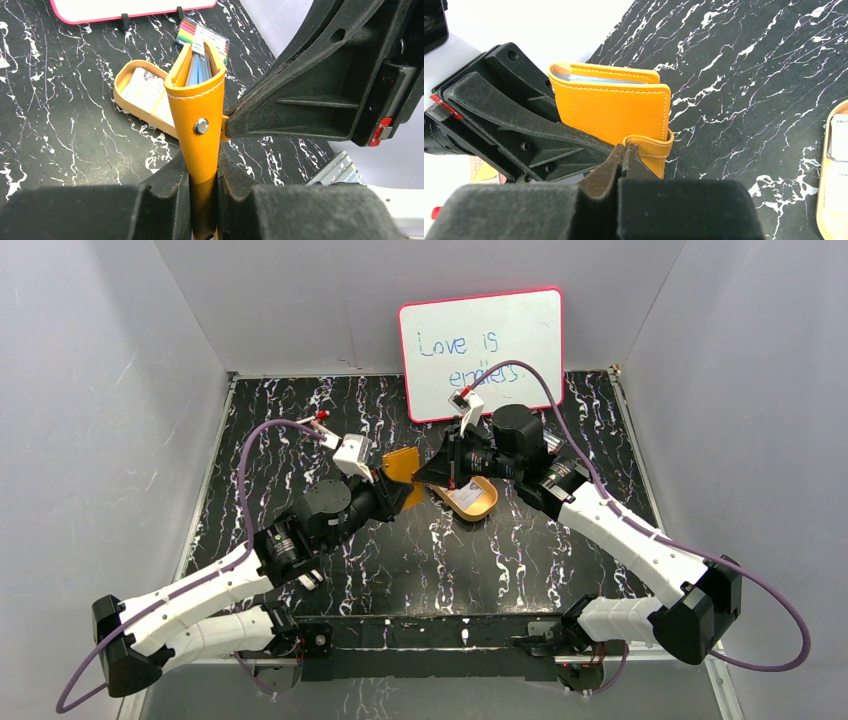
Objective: Put the credit cards into the card holder
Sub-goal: Close the card holder at the center of the board, then place the card holder at the center of the board.
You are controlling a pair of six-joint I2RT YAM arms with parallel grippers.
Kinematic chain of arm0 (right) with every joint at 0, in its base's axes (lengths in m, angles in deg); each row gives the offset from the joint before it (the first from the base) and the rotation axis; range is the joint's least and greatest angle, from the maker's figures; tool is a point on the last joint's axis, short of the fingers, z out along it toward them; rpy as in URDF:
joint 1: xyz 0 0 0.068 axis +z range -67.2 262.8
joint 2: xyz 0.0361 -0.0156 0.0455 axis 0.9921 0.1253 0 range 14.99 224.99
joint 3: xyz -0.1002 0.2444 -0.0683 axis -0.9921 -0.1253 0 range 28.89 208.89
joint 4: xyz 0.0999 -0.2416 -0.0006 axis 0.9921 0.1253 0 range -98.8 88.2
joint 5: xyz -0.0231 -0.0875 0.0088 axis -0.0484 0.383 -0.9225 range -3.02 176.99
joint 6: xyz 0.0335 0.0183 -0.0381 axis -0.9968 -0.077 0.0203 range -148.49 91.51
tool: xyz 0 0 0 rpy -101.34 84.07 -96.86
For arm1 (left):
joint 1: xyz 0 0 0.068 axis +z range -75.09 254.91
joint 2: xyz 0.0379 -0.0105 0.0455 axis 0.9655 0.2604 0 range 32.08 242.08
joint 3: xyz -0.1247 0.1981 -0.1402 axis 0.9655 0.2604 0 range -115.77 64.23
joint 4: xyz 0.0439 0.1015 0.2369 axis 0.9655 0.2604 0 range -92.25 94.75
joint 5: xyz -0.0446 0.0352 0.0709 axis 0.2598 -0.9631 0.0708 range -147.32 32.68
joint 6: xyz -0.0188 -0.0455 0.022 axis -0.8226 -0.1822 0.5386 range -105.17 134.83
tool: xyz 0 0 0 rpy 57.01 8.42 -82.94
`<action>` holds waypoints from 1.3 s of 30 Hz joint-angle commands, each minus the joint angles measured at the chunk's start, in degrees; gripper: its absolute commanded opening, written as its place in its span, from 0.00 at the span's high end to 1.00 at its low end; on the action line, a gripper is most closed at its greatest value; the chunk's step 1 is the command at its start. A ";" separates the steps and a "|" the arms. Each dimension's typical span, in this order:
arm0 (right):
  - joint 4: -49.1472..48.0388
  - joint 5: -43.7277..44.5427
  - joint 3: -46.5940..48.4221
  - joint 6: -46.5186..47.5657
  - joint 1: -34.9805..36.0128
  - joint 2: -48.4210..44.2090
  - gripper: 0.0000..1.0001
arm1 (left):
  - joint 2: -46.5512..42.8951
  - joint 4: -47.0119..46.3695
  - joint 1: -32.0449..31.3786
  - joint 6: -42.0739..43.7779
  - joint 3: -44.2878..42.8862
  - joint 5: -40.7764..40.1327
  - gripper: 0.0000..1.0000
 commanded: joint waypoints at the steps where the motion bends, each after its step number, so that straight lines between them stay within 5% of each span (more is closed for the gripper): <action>1: -2.97 -1.22 0.35 -0.62 1.23 2.02 1.00 | -0.20 -15.33 -1.96 -2.57 -2.11 15.10 1.00; 16: -3.09 -0.92 0.71 -0.61 1.21 2.84 1.00 | 1.16 -19.25 -1.96 -3.07 -3.29 26.75 1.00; 21: -2.94 -0.03 0.47 0.13 1.23 1.17 1.00 | 0.25 -15.36 -1.96 -2.04 -3.49 20.73 1.00; 26: 1.25 0.81 0.98 2.34 1.17 -2.87 0.55 | -2.93 -8.05 -1.96 -0.89 -1.49 7.49 1.00; 29: 4.05 1.05 1.96 3.19 1.12 -5.19 0.41 | -4.28 -5.58 -1.97 -0.88 -0.06 3.08 1.00; 33: 8.17 2.43 3.89 4.63 1.12 -7.97 0.33 | -5.94 -4.46 -1.96 -1.60 2.10 1.20 1.00; 39: 10.07 15.94 -1.07 8.07 1.13 -15.97 0.33 | -8.26 -5.02 -1.96 -7.04 9.84 0.27 1.00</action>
